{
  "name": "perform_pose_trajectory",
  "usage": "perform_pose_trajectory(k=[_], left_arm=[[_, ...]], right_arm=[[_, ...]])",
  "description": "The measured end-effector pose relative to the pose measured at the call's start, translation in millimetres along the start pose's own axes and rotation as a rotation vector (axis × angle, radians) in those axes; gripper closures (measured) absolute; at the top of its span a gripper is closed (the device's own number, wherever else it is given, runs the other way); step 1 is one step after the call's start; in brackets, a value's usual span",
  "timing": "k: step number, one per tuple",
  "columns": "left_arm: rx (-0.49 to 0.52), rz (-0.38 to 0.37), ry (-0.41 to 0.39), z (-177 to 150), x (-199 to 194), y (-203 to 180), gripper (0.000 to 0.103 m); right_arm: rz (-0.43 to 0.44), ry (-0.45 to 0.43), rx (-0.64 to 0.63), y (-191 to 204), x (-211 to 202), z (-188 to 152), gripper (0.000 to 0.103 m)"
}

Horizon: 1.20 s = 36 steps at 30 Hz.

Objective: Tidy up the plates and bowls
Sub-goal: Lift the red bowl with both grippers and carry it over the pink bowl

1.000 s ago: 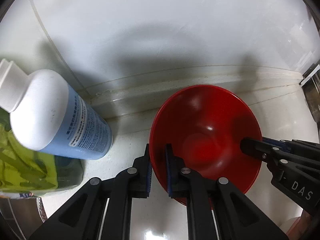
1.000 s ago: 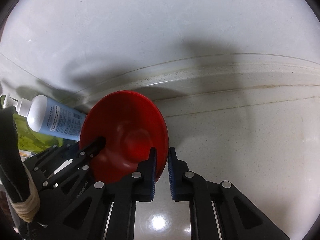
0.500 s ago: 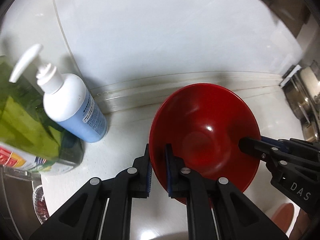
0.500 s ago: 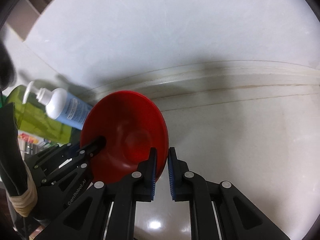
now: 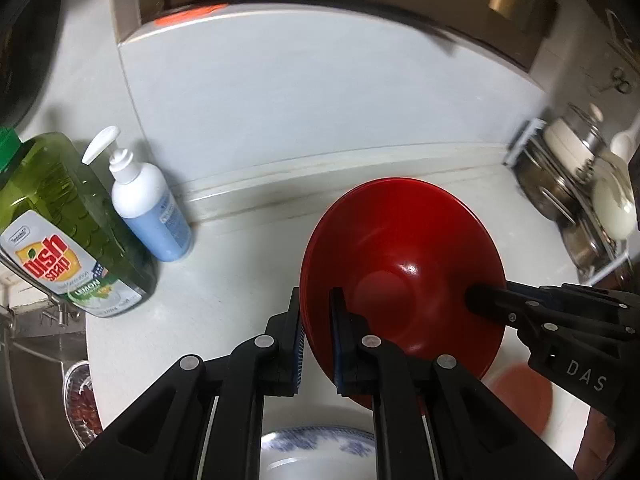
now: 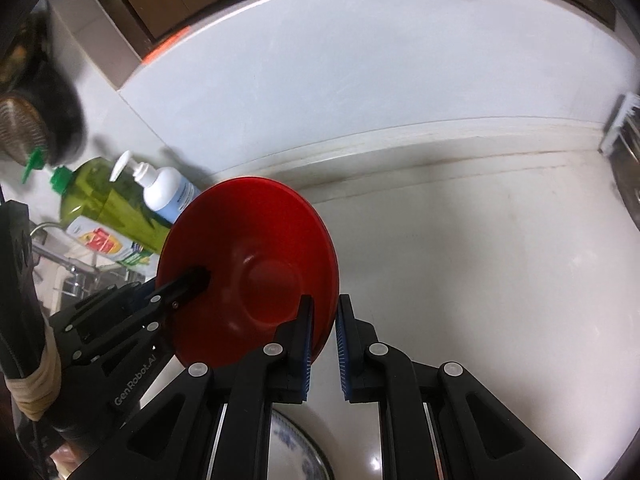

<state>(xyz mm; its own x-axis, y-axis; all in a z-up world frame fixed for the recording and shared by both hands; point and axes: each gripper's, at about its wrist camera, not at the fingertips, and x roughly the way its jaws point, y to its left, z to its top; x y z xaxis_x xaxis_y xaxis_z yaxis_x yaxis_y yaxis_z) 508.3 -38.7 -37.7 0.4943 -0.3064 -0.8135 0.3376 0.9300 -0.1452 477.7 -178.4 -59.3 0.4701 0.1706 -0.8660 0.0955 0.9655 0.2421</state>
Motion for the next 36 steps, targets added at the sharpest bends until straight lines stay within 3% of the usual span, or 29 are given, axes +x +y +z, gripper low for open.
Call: perform_pose_trajectory(k=[7, 19, 36], left_arm=[[0.044, -0.048, -0.023, -21, -32, -42, 0.09], [0.117, -0.123, -0.037, -51, -55, -99, 0.09], [0.182, -0.168, 0.035, -86, -46, -147, 0.089]], right_arm=[[-0.017, -0.041, 0.03, -14, -31, -31, 0.091], [-0.068, -0.106, 0.072, -73, -104, -86, 0.091], [-0.105, -0.091, 0.115, -121, -128, -140, 0.091]])
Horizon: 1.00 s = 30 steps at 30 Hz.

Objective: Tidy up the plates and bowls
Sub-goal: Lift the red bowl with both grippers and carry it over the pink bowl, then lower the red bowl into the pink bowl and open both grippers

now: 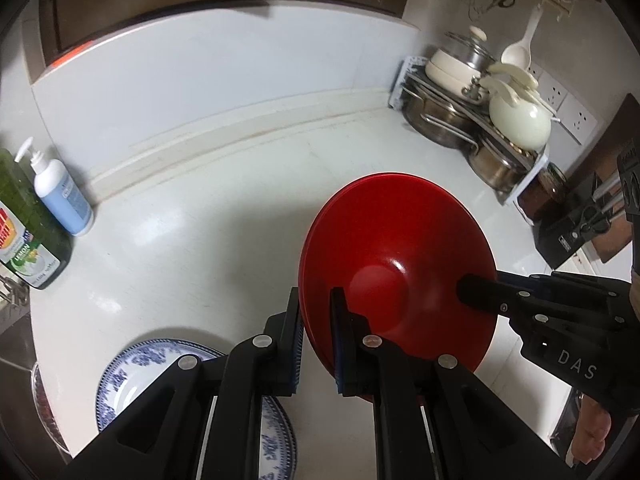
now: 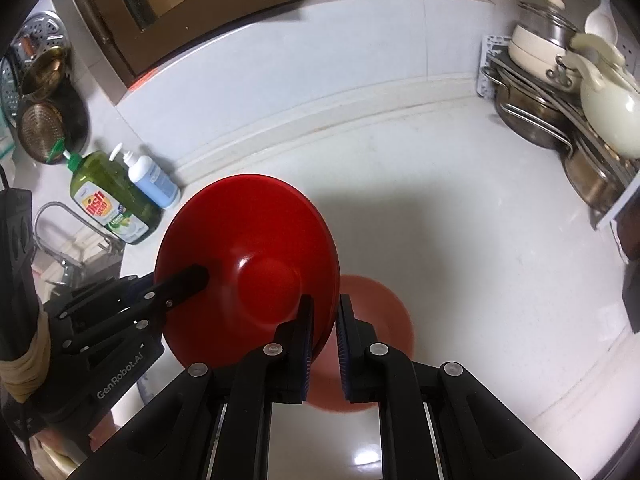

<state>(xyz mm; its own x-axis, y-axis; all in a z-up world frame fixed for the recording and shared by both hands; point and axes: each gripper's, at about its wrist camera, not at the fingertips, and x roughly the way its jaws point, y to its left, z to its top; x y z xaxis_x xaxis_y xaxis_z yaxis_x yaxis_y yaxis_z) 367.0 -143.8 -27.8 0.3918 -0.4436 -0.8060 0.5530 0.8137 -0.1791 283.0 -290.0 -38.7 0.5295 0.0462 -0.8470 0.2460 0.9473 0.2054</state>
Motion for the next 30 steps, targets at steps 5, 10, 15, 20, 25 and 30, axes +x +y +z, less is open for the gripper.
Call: perform_pose_trajectory(k=[5, 10, 15, 20, 25, 30], left_arm=[[0.004, -0.012, 0.037, -6, 12, -11, 0.089], [0.012, -0.015, 0.076, -13, 26, -21, 0.089], [0.011, -0.014, 0.12, -19, 41, -26, 0.089], [0.011, -0.007, 0.155, -24, 53, -27, 0.089], [0.006, 0.005, 0.181, -28, 63, -27, 0.089], [0.0, 0.009, 0.204, -31, 71, -28, 0.089]], right_arm=[[-0.011, 0.021, 0.018, -14, 3, -9, 0.091], [-0.016, 0.054, 0.035, -26, 11, -16, 0.091], [-0.02, 0.086, 0.042, -34, 20, -23, 0.091], [-0.023, 0.121, 0.053, -43, 31, -27, 0.091], [-0.022, 0.151, 0.046, -45, 41, -32, 0.091], [-0.018, 0.179, 0.049, -50, 51, -35, 0.091]])
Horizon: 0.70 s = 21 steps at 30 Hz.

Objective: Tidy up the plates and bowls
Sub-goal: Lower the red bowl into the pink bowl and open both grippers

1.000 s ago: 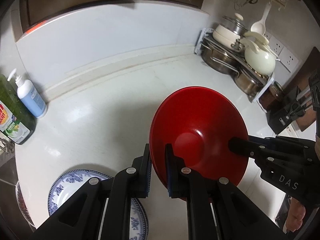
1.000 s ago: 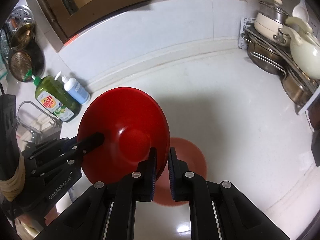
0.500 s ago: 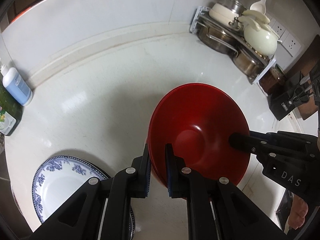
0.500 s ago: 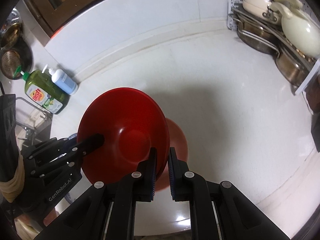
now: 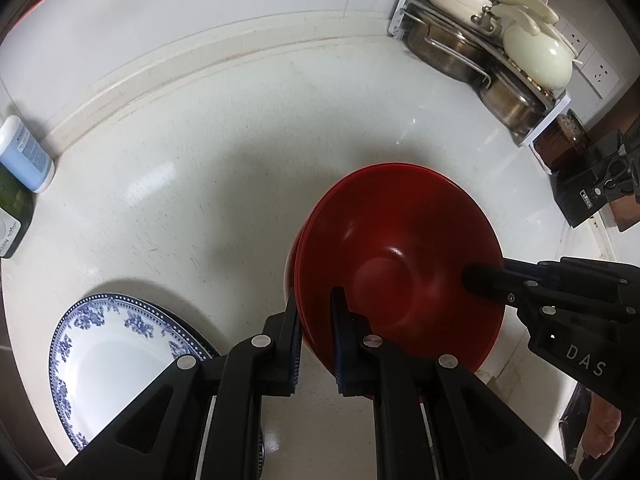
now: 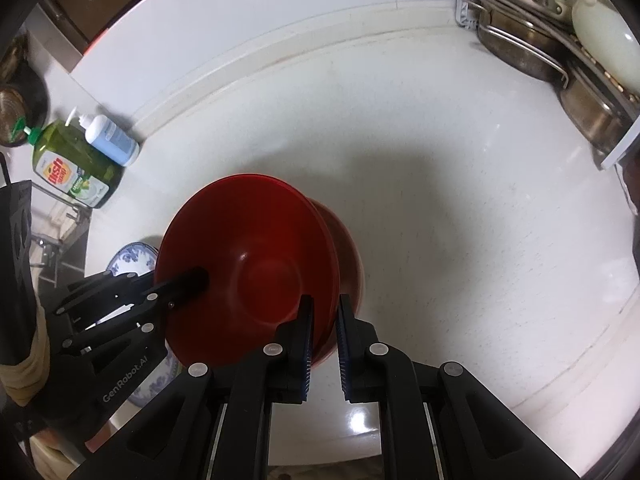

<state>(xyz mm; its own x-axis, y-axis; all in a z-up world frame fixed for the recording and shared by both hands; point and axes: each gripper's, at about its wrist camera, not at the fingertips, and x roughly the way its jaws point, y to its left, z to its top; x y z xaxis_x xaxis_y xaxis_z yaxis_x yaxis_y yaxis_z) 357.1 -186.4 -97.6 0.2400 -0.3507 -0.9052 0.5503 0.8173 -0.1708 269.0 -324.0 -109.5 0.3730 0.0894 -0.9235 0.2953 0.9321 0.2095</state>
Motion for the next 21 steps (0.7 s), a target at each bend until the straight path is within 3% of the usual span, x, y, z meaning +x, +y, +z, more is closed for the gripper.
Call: perform_pose_trajectory(k=[11, 16, 21], left_arm=[[0.014, 0.011, 0.001, 1, 4, -3, 0.088], [0.021, 0.01, -0.015, 1, -1, -2, 0.074], [0.032, 0.034, -0.046, 1, -9, -2, 0.068]], right_arm=[[0.007, 0.018, 0.0, -5, 10, 0, 0.09], [-0.003, 0.019, -0.027, 0, 9, 0, 0.09], [-0.027, 0.0, -0.039, 0, 6, -1, 0.088]])
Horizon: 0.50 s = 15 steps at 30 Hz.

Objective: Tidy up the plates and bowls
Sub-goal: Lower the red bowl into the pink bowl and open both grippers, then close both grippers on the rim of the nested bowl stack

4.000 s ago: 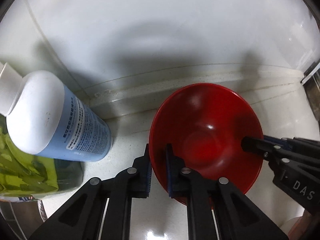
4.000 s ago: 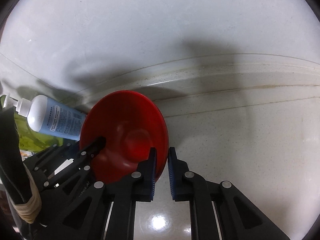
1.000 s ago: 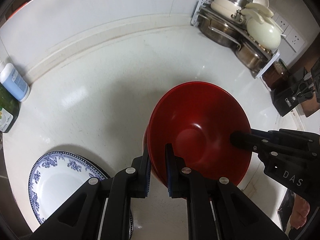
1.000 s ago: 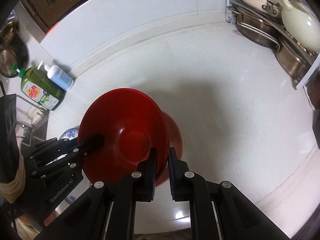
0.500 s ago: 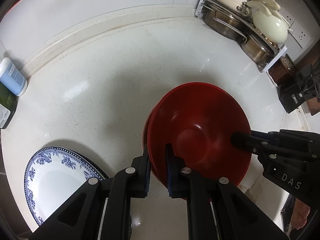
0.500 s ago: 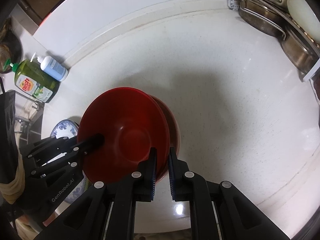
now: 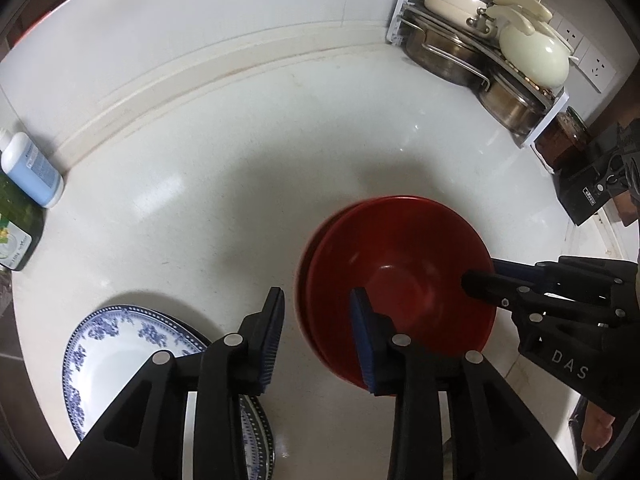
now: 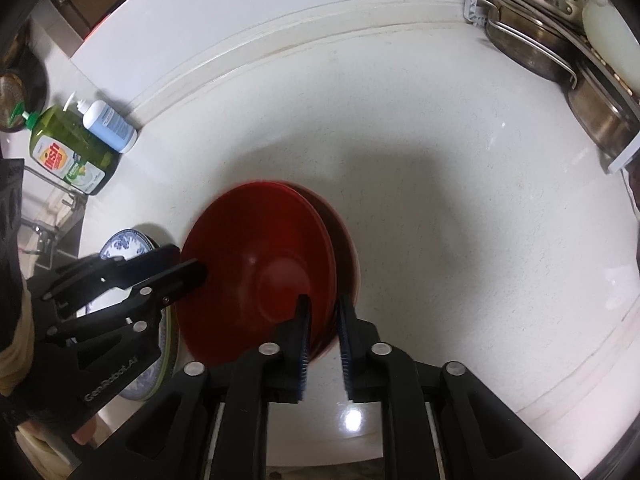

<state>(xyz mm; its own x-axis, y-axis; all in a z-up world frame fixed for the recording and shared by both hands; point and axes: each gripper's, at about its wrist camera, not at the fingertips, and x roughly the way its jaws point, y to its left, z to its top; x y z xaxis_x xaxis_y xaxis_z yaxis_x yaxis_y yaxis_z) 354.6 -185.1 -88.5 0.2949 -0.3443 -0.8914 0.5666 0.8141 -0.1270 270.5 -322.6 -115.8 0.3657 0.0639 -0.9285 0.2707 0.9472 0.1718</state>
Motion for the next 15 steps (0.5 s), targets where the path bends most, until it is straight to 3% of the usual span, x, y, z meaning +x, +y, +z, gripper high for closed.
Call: perform_pose_trajectory(k=[3, 6, 15], left_arm=[[-0.002, -0.003, -0.008, 0, -3, 1, 0.064], [-0.004, -0.007, -0.018, 1, -7, 2, 0.063], [-0.011, 0.02, -0.064, 2, -21, 7, 0.054]], right_arm=[[-0.009, -0.013, -0.003, -2, -3, 0, 0.087], [-0.012, -0.035, -0.002, -4, -9, -1, 0.077], [-0.009, -0.106, 0.035, -3, -26, -2, 0.077]])
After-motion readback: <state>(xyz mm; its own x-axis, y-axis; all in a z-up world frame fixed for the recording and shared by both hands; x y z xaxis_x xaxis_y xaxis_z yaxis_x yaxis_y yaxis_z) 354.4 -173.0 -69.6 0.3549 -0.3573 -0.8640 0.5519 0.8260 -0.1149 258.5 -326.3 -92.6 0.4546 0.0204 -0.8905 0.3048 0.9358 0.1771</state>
